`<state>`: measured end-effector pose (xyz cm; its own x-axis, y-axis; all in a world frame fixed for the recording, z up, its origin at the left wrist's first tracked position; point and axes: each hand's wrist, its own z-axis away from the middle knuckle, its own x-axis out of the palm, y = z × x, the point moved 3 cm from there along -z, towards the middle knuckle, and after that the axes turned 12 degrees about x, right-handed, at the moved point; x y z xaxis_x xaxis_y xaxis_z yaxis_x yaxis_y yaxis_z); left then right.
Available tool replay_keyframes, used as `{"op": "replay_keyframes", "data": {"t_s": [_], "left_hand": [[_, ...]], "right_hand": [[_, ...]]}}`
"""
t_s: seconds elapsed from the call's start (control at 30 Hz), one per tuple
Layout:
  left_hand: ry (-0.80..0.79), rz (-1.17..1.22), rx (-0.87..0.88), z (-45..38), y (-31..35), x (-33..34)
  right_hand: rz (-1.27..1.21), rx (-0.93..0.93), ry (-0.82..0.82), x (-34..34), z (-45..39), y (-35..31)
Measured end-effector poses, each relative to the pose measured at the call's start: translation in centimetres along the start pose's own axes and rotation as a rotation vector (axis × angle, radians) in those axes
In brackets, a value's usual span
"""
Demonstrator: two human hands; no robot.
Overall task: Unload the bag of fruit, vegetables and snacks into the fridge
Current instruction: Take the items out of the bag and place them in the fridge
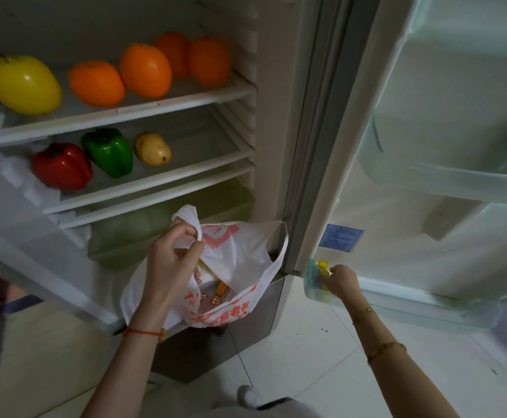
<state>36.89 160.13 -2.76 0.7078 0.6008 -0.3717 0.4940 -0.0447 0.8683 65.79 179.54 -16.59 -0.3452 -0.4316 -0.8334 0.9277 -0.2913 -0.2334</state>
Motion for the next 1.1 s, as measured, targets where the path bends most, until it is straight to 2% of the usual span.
{"op": "replay_keyframes", "data": {"t_s": [0.13, 0.2, 0.37, 0.43, 0.53, 0.63, 0.77, 0.83, 0.93, 1.03, 1.1], "left_hand": [[0.015, -0.020, -0.004, 0.1, 0.2, -0.6], [0.022, -0.020, -0.003, 0.1, 0.4, -0.9], [0.023, 0.034, 0.021, 0.3, -0.1, -2.0], [0.008, 0.037, 0.024, 0.6, -0.1, -2.3], [-0.018, 0.090, 0.022, 1.3, 0.3, -2.7], [-0.020, 0.110, 0.018, 1.8, 0.6, -3.2], [-0.003, 0.112, 0.027, 2.6, 0.3, -4.2], [0.007, 0.080, 0.054, 3.0, 0.0, -4.8], [0.031, 0.080, 0.059, 3.6, -0.5, -5.5], [0.043, 0.064, 0.054, 4.5, -0.8, -5.8], [0.054, 0.069, 0.039, 4.9, -1.1, -6.0]], "right_hand": [[0.025, -0.053, 0.110, -1.9, 1.5, -0.5], [-0.024, -0.139, 0.095, -3.4, 3.2, -1.7], [-0.160, -0.417, -0.334, -5.1, 10.6, -7.2], [-0.143, -0.574, -0.405, -4.4, 12.3, -9.8], [-0.049, -0.766, -0.342, -1.0, 12.8, -14.0], [0.191, -0.954, -0.242, 4.2, 12.2, -17.4], [0.547, -0.963, -0.298, 10.4, 10.6, -19.5], [0.602, -0.896, -0.333, 12.4, 9.4, -19.8], [0.313, -0.728, -0.481, 14.0, 8.1, -19.4], [0.062, -0.683, -0.550, 14.9, 7.3, -19.3], [0.113, -0.710, -0.542, 15.4, 6.9, -19.3]]}}
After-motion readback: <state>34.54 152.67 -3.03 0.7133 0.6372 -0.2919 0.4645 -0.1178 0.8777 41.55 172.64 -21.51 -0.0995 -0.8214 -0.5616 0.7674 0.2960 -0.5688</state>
